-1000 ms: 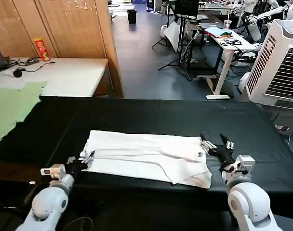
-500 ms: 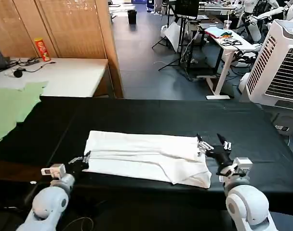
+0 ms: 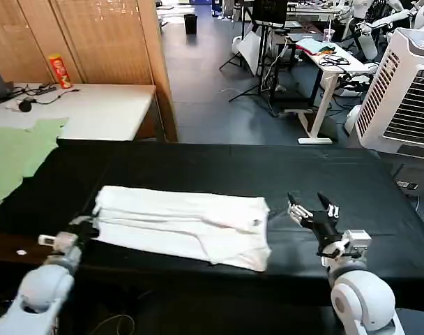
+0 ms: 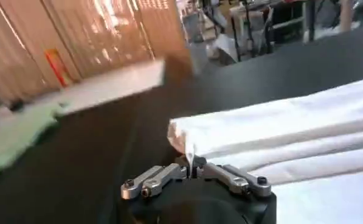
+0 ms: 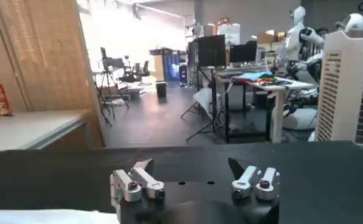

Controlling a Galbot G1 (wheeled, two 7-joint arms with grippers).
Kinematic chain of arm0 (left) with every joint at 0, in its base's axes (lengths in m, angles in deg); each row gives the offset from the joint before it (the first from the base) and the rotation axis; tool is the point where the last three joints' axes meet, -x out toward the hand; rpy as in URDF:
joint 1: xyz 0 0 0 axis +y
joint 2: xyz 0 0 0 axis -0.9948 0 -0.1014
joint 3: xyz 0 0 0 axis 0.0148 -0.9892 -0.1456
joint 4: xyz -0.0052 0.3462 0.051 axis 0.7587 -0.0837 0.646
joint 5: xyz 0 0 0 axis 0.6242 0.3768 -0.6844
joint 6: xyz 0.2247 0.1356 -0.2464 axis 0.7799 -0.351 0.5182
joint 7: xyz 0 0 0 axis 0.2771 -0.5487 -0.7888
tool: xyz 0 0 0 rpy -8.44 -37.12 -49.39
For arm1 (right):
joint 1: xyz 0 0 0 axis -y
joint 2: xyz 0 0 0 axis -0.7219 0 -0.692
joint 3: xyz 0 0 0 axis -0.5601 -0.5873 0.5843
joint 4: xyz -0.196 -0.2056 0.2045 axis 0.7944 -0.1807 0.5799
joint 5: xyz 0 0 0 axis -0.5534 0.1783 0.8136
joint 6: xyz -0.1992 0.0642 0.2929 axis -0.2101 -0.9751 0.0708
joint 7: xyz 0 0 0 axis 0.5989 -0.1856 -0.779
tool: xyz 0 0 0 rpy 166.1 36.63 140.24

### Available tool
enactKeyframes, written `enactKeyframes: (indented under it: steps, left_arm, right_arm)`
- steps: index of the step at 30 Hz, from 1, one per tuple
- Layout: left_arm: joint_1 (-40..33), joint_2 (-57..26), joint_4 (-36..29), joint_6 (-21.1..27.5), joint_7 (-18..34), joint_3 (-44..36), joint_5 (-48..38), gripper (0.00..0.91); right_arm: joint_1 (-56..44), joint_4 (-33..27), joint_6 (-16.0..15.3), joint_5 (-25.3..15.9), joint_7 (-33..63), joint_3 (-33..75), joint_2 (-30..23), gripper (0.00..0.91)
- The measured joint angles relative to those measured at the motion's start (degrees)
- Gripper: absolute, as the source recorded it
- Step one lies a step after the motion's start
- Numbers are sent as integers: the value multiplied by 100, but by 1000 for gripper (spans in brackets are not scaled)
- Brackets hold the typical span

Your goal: Fold and organize the clothes.

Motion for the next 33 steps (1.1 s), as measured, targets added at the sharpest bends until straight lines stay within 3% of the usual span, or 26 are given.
enactKeyframes:
  steps: [7, 15, 23, 33]
  left_arm:
    - [41, -526, 162, -258, 170, 211, 701, 0]
    - [359, -76, -704, 147, 161, -81, 675, 0]
    - [260, 715, -1852, 761, 383, -1246, -277, 0]
    - [-173, 1400, -2082, 965, 471, -2558, -733, 0]
  right_arm:
    - [-8, -22, 4, -105, -13, -83, -146, 878]
    - [-127, 7, 52, -278, -58, -62, -301, 878]
    - [-368, 130, 55, -425, -62, 134, -403, 878]
    - [-625, 298, 59, -557, -118, 257, -498, 878]
